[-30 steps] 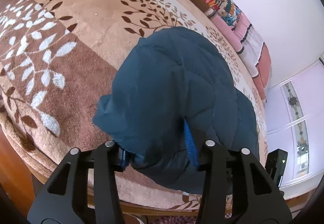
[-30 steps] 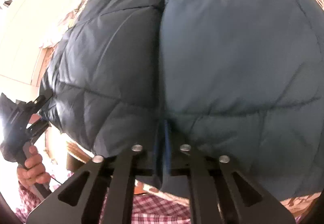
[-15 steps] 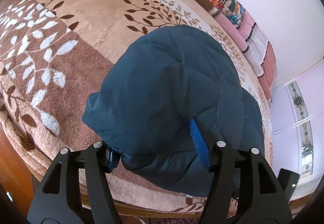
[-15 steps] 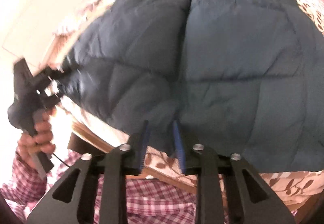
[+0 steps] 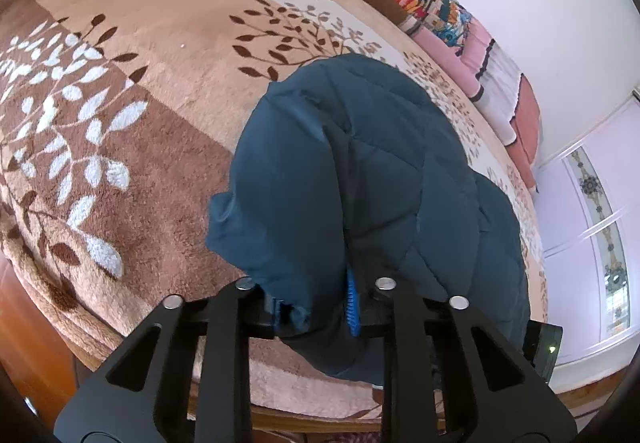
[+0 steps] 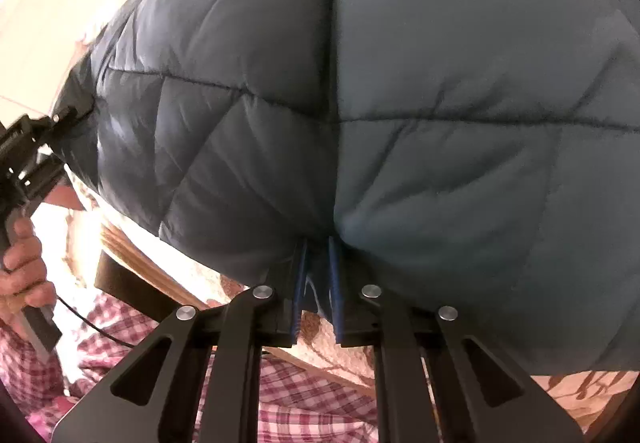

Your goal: Fold large clothes

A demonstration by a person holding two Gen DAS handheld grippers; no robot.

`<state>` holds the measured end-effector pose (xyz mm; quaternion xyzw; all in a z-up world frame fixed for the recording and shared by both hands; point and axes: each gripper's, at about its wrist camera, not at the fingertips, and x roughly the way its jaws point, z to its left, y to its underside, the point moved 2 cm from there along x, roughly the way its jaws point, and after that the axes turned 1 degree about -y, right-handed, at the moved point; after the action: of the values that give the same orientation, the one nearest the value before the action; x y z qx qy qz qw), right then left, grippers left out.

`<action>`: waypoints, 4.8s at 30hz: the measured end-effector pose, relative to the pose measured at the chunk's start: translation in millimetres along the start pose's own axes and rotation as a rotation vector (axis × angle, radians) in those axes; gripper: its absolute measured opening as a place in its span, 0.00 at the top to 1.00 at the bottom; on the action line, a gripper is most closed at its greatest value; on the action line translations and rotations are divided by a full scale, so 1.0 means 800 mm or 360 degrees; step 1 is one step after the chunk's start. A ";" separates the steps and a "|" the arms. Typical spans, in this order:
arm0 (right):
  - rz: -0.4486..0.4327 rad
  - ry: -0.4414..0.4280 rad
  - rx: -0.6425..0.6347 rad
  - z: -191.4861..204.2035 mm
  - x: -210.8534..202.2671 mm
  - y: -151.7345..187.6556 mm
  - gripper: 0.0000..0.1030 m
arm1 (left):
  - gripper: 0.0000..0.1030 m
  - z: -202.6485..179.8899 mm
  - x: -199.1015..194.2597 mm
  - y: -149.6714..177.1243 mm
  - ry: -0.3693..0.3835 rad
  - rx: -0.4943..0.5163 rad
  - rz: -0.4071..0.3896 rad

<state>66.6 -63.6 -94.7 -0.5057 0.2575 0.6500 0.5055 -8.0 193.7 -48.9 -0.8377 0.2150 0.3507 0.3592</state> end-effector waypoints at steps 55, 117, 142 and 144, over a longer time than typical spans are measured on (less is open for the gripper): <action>-0.0614 -0.0483 0.0684 -0.273 -0.141 0.050 0.87 | 0.88 -0.444 -0.007 0.207 0.0531 0.1578 0.0066; -0.0788 0.0039 0.0256 -0.168 -0.292 -0.056 0.86 | 0.40 -0.265 -0.008 0.142 0.0349 0.0942 0.0069; -0.0635 0.0165 0.0496 -0.287 -0.189 -0.030 1.00 | 0.35 -0.260 0.019 0.142 0.0289 0.0889 0.0233; -0.0640 0.0163 0.0490 -0.288 -0.188 -0.028 1.00 | 0.34 -0.263 0.018 0.144 0.0280 0.0906 0.0228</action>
<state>175.4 -310.1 -35.1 -0.4960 0.2729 0.4632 0.6819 21.9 -40.9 -7.3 -0.7133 0.3934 0.2270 0.5337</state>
